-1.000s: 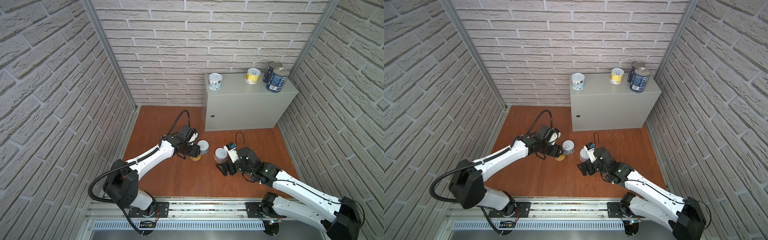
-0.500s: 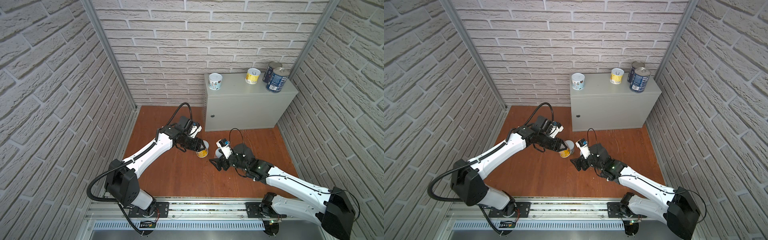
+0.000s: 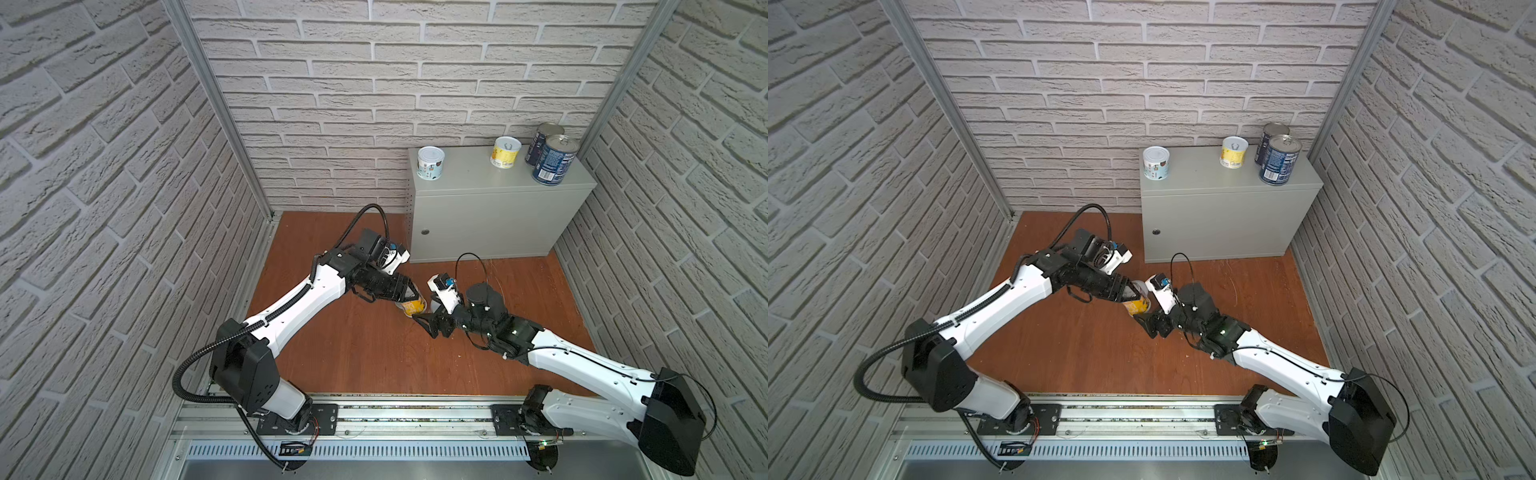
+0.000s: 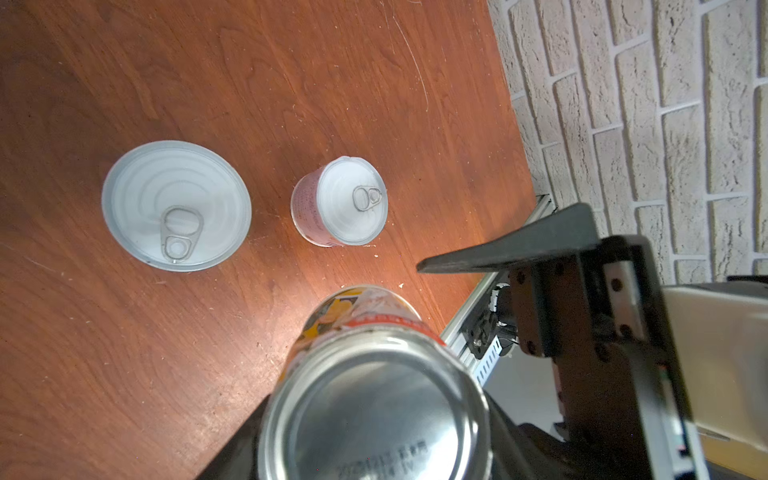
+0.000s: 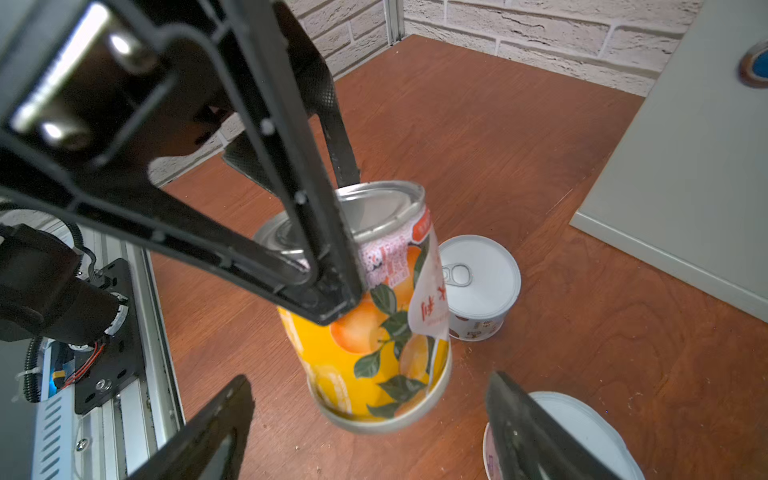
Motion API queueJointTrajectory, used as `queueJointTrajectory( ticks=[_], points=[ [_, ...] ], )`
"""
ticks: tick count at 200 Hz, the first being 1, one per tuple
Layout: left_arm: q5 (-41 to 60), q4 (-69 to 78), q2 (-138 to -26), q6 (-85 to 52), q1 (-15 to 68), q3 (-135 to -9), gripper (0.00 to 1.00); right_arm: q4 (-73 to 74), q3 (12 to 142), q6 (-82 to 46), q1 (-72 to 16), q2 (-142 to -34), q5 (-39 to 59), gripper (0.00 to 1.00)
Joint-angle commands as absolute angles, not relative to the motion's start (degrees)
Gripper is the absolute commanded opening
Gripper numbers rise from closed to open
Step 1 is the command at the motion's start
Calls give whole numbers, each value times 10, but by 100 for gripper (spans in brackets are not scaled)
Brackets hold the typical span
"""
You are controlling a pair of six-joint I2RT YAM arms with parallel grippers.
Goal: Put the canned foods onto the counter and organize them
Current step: 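Lift the can with the left gripper while the right gripper reaches toward it, then close the right gripper on the can while the left gripper holds it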
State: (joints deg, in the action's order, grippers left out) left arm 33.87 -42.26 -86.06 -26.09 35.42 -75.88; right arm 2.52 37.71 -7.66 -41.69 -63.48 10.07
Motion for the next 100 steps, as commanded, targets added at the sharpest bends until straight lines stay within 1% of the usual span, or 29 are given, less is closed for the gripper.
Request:
queueJointTrajectory(
  ticks=[1,28,68,100],
  points=[
    [374,-397,-853,-268,361,-787,34,61,395,-66,-420,-639,106,86],
    [382,-377,-851,-286,370,-782,35,57,398,-57,-420,-640,92,85],
    [408,-340,-858,-313,380,-772,35,81,397,-63,-420,-654,97,83],
    [408,-337,-858,-317,380,-772,35,102,388,-72,-420,-654,86,76]
  ],
)
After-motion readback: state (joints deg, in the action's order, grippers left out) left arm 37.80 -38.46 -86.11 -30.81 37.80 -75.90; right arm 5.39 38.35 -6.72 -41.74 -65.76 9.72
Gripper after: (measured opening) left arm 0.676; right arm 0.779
